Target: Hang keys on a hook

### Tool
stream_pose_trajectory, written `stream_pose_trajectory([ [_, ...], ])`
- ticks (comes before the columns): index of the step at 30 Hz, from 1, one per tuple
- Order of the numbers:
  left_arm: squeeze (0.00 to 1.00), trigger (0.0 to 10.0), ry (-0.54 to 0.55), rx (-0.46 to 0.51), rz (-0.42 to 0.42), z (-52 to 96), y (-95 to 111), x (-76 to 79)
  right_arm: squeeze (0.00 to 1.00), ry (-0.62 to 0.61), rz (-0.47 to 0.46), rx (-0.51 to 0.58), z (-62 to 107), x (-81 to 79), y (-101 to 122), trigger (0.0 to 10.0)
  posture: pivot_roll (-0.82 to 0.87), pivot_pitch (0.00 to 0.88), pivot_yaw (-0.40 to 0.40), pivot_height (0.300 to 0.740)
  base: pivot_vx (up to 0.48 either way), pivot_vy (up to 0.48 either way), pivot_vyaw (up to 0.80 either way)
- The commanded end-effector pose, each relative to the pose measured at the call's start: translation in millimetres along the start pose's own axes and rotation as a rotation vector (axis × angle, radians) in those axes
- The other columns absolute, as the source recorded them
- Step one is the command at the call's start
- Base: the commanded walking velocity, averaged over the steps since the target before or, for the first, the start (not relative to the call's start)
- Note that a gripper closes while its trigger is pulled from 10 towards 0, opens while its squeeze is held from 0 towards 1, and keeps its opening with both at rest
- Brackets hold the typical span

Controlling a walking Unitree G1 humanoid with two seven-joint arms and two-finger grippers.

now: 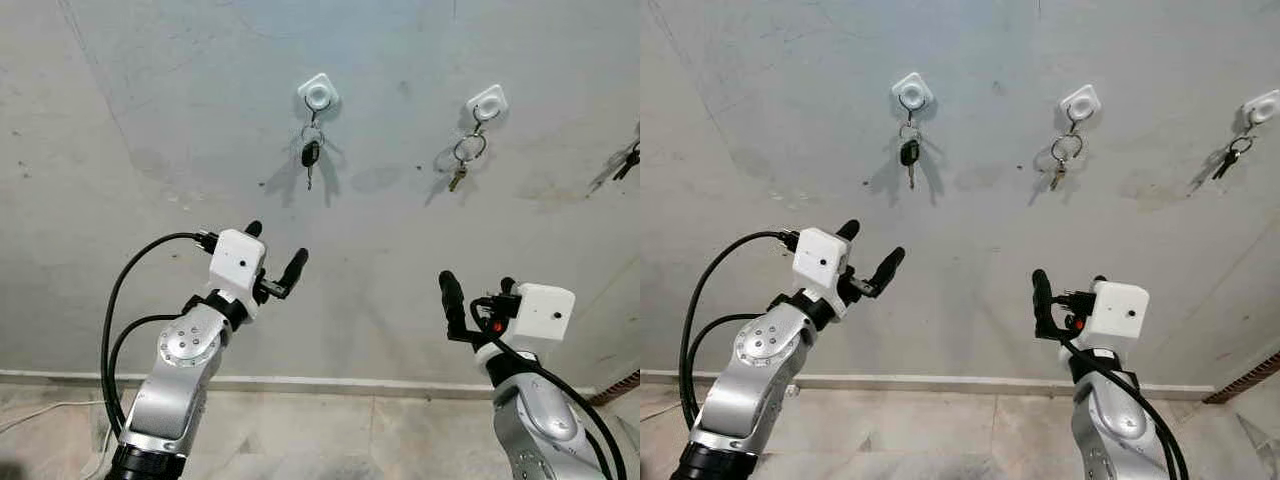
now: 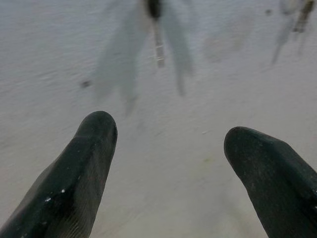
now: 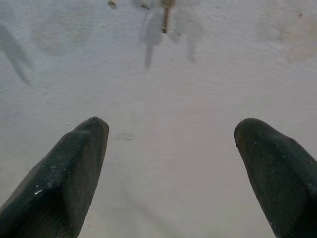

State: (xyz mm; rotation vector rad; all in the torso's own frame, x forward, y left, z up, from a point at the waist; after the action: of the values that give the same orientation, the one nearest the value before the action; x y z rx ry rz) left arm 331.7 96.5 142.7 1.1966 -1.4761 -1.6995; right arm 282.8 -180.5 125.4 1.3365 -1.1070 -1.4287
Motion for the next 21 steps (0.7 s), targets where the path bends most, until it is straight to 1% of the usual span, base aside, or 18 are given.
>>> stream_pose_trajectory([
  [1, 0.00, 10.0, 0.010, -0.003, -0.002, 1.2, -0.7, -3.1, 0.00, 0.010, -0.004, 0.004, -1.9, -2.5, 0.9, 10.0, 0.12, 0.000, -0.014, 0.740, 0.000, 0.000, 0.00],
  [8, 0.00, 10.0, 0.011, -0.002, -0.003, 1.3, -0.3, -2.7, 0.00, 0.019, 0.001, 0.013, -3.6, -4.1, 2.6, 10.0, 0.12, 0.000, -0.014, 0.740, 0.000, 0.000, 0.00],
  [21, 0.00, 10.0, 0.010, -0.002, -0.005, 0.7, -0.2, -2.5, 0.00, 0.013, 0.005, 0.012, -3.7, -1.9, 2.4, 10.0, 0.12, 0.000, -0.015, 0.740, 0.000, 0.000, 0.00],
])
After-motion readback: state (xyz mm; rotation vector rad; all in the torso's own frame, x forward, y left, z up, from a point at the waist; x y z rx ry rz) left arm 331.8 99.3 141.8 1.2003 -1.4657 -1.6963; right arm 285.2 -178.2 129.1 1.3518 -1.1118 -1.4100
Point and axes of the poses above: a point about 5 cm out from each wrist's last joint towards the gripper, its own z axis pointing back from the gripper into the wrist, its own y axis along the axis of the wrist's last joint, x = y × z, the point moved 5 cm from there along -z, pointing out of the wrist towards the gripper, and after that the axes turned 6 degrees about -z, right-handed, at the moved point
